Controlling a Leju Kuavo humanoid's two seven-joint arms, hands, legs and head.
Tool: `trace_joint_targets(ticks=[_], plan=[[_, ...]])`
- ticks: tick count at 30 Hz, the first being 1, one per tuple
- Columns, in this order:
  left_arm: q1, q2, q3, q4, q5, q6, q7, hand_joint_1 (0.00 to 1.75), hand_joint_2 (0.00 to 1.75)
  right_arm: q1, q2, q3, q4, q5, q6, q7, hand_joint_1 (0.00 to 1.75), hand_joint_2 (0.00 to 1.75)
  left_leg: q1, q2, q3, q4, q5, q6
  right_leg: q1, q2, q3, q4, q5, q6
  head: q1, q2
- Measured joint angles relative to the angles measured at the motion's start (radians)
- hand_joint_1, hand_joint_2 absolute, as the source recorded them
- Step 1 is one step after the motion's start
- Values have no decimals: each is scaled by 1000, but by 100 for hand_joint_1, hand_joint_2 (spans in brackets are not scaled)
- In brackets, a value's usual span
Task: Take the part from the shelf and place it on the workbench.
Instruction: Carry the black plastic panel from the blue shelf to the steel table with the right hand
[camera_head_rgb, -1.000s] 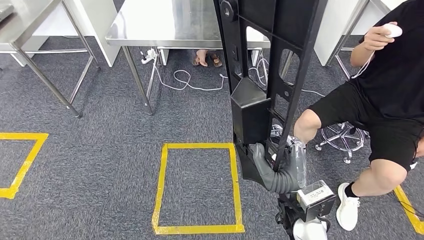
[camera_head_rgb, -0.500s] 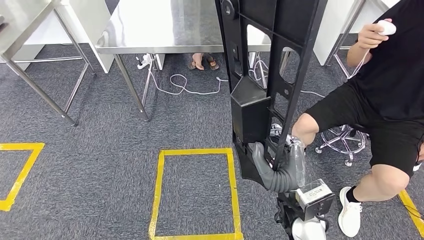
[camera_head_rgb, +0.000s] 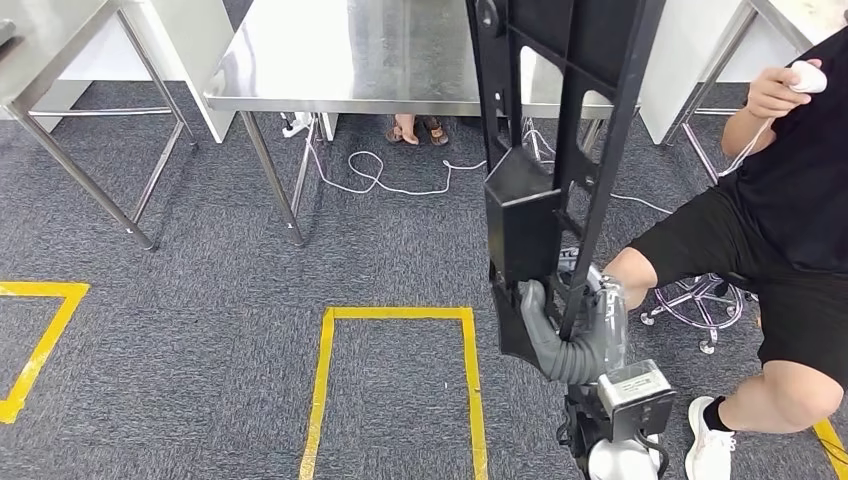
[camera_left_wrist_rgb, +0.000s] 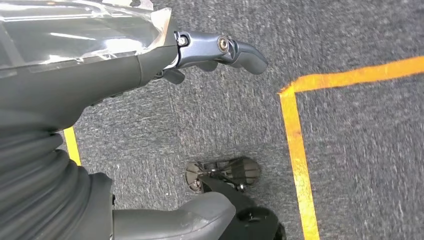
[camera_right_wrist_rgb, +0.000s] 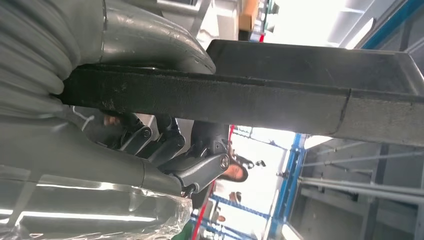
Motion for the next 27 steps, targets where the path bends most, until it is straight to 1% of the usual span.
trace_joint_targets(ticks=[1, 2, 3, 4, 5, 6, 7, 8, 9, 10, 11, 12, 13, 14, 15, 16, 17, 18, 19, 20, 22, 23, 24, 25, 26, 27], plan=[[0, -1, 0, 0, 0, 1, 0, 0, 175, 0, 0, -6, -2, 1, -6, 3, 175, 175, 1, -1, 8, 2, -10, -7, -5, -1, 18, -71, 44, 14, 2, 0], [0, -3, 0, 0, 1, 3, 0, 0, 175, 0, 0, -12, -3, 2, -10, 4, 175, 175, 1, -1, 16, 4, -21, -14, -7, -4, 34, -129, 68, 14, 3, 0], [-2, -4, 0, 0, 2, 5, -1, 0, 175, 0, 0, -17, -4, 2, -13, 6, 175, 175, -1, -1, 19, 7, -31, -22, -6, -5, 45, -162, 83, 8, 4, 0], [-3, -5, 0, 0, 3, 7, -2, 0, 175, 1, 0, -21, -4, 1, -16, 7, 175, 175, -2, 0, 22, 12, -38, -30, -4, -5, 48, -176, 85, -5, 4, 0], [-4, -5, 0, 0, 4, 9, -3, 0, 175, 2, -1, -24, -4, 0, -18, 8, 175, 175, -2, 1, 26, 17, -43, -35, -2, -5, 53, -175, 80, -21, 3, 0], [-6, -6, 0, 0, 5, 11, -4, 0, 175, 3, 0, -27, -5, -1, -19, 8, 175, 175, 0, 2, 24, 29, -44, -40, -4, -2, 61, -175, 84, -29, 2, 0], [-7, -6, 0, 0, 5, 11, -5, 0, 175, 3, 0, -29, -5, -2, -20, 8, 175, 175, 2, 3, 16, 54, -42, -43, -7, -1, 68, -176, 82, -38, 2, 0], [-9, -7, 0, 0, 5, 12, -6, 0, 175, 2, 1, -30, -6, -3, -20, 8, 175, 175, 5, 4, -7, 95, -41, -47, -9, 0, 80, -177, 78, -45, 1, 0], [-10, -8, 0, 0, 6, 12, -6, 0, 175, 1, 1, -31, -7, -3, -20, 8, 175, 175, 7, 5, -43, 155, -49, -52, -9, 0, 88, -178, 71, -52, 0, 0], [-10, -8, 0, 0, 6, 12, -6, 0, 175, 0, 2, -32, -7, -3, -20, 8, 175, 175, 7, 5, -86, 218, -67, -57, -7, 0, 95, -178, 64, -59, 0, 0], [-10, -9, 0, 0, 6, 12, -6, 0, 175, -1, 2, -31, -7, -3, -20, 8, 175, 175, 8, 6, -132, 274, -94, -61, -5, 1, 101, -178, 57, -63, 0, 0], [-9, -9, 0, 0, 7, 12, -6, 0, 175, -1, 1, -31, -7, -3, -20, 9, 175, 175, 8, 6, -170, 311, -119, -63, -3, 3, 109, -178, 49, -64, 0, 0], [-9, -9, 0, 0, 7, 12, -6, 0, 175, -1, 1, -31, -7, -3, -20, 9, 175, 175, 8, 6, -193, 318, -130, -63, -1, 5, 118, -178, 41, -64, 0, 0], [-8, -9, 0, 0, 7, 13, -6, 0, 175, -1, 1, -31, -7, -3, -20, 9, 175, 175, 8, 6, -199, 293, -117, -60, 0, 6, 130, -178, 32, -63, 0, 0], [-8, -9, 0, 0, 7, 13, -6, 0, 175, -1, 2, -31, -7, -3, -20, 9, 175, 175, 7, 6, -189, 240, -81, -55, 1, 7, 143, -178, 22, -62, 0, 0], [-8, -9, 0, 0, 7, 13, -6, 0, 175, -1, 2, -31, -7, -3, -20, 9, 175, 175, 6, 6, -170, 172, -27, -47, 2, 7, 154, -179, 12, -60, 0, 0], [-8, -9, 0, 0, 7, 14, -6, 0, 175, -2, 3, -31, -7, -3, -20, 9, 175, 175, 2, 6, -156, 118, 15, -40, 4, 8, 165, -180, 3, -57, 1, 0], [-8, -9, 0, 0, 7, 14, -6, 0, 175, -3, 5, -31, -7, -3, -20, 9, 175, 175, -2, 6, -145, 82, 42, -34, 6, 8, 172, -183, -6, -52, 1, 0], [-7, -9, 0, -1, 7, 14, -7, 0, 175, -4, 6, -31, -7, -3, -20, 9, 175, 175, -6, 5, -140, 63, 52, -27, 8, 9, 182, -185, -10, -45, 0, 0], [-7, -9, 0, -1, 7, 15, -7, 0, 175, -5, 7, -31, -7, -3, -20, 10, 175, 175, -10, 4, -137, 59, 46, -21, 12, 10, 192, -183, -9, -36, 0, 0], [-7, -9, 0, 0, 7, 15, -7, 0, 175, -7, 8, -31, -9, -3, -22, 10, 175, 175, -9, 1, -107, 41, 46, -4, 16, 10, 202, -166, -8, -23, 0, 0], [-7, -10, 0, 0, 6, 15, -7, 0, 175, -9, 8, -31, -9, -3, -23, 11, 175, 175, -8, 0, -89, 36, 45, 4, 18, 10, 193, -140, -12, -20, 1, 0], [-8, -11, 0, 0, 6, 15, -7, 0, 175, -11, 7, -31, -10, -2, -24, 11, 175, 175, -7, 0, -74, 32, 41, 11, 17, 10, 171, -99, -25, -21, 2, 0], [-9, -11, 0, -1, 6, 15, -7, 0, 175, -13, 7, -31, -10, -2, -25, 12, 175, 175, -7, 0, -66, 31, 36, 15, 16, 9, 136, -46, -42, -23, 3, 0], [-10, -11, 0, -1, 6, 15, -6, 0, 175, -14, 7, -31, -10, -2, -27, 12, 175, 175, -8, -1, -59, 32, 29, 17, 16, 9, 93, 11, -65, -25, 4, 0], [-11, -11, 0, -1, 6, 14, -6, 0, 175, -14, 6, -31, -9, -2, -28, 13, 175, 175, -8, -2, -53, 32, 21, 18, 16, 9, 51, 57, -87, -25, 5, 0]])
